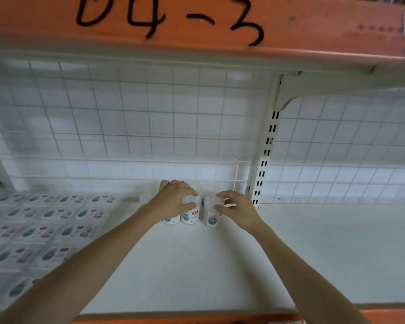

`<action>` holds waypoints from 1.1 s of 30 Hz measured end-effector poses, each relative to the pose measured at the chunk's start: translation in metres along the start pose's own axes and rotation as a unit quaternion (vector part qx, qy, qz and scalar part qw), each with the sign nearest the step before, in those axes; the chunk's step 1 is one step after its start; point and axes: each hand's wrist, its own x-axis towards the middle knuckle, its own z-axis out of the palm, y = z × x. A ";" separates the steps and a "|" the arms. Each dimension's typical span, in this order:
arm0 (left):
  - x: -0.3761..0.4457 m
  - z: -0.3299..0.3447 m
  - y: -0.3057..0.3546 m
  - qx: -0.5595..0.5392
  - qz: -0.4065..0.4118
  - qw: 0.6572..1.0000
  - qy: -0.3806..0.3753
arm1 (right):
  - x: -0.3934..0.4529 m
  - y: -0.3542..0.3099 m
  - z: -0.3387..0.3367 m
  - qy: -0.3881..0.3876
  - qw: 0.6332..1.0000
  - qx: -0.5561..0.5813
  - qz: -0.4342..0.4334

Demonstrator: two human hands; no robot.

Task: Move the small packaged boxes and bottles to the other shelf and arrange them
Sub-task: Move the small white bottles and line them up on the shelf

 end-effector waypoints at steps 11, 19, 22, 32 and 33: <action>-0.002 -0.008 -0.012 -0.079 0.021 0.996 -0.039 | -0.007 -0.002 0.001 -0.010 1.000 -0.006 -0.004; -0.001 -0.002 -0.008 -0.075 0.018 0.997 0.006 | -0.002 -0.005 0.011 0.055 0.998 -0.028 0.001; 0.001 0.000 -0.008 -0.068 0.024 0.997 0.017 | -0.002 -0.004 0.010 0.046 0.998 -0.030 0.013; 0.000 0.003 -0.007 -0.050 0.027 0.997 0.044 | -0.002 -0.005 0.003 0.014 0.999 -0.048 0.007; 0.000 0.003 -0.007 -0.048 0.028 0.997 0.045 | -0.002 -0.006 0.003 0.012 0.999 -0.049 0.007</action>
